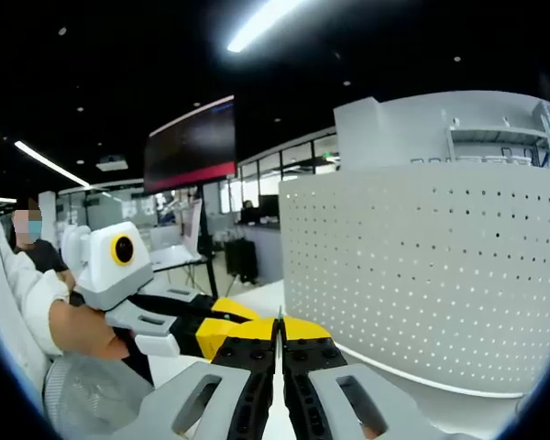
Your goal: Insert the hook assembly into the mounting plate slot until the hook locks in place.
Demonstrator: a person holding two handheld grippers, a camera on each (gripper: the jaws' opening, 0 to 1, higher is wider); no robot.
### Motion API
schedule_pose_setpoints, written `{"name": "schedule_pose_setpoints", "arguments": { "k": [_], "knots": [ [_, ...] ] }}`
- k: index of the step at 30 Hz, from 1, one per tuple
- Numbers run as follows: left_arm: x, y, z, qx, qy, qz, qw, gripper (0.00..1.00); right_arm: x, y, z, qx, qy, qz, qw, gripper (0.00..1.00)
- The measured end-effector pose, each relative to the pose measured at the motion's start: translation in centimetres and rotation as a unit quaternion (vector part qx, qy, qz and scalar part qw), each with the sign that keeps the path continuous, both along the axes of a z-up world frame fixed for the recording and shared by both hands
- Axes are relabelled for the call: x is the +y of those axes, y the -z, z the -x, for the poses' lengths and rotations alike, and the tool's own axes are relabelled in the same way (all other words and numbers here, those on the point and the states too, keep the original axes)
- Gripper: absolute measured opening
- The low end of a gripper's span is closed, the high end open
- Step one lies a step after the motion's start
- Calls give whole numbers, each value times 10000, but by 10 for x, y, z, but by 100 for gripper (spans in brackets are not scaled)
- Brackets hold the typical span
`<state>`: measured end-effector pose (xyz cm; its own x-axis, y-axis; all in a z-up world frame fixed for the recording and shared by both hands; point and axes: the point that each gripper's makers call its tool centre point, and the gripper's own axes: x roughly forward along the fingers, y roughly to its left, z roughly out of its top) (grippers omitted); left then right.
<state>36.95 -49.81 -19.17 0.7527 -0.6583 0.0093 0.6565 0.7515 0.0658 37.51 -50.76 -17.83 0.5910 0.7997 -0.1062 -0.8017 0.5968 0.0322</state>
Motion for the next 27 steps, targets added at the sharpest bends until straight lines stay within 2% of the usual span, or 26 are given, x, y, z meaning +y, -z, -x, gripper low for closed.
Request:
{"name": "schedule_pose_setpoints", "arguments": {
  "k": [7,12,27],
  "knots": [
    [4,0,-1,34,-52,49,10000,3,3,0,1,-49,-49,34,10000,5],
    [6,-1,-3,34,-84,68,9999,3,2,-1,0,-125,-34,51,9999,12],
    [14,-4,-8,53,-224,78,9997,3,-4,-7,-9,-362,209,32,9991,49]
  ]
}}
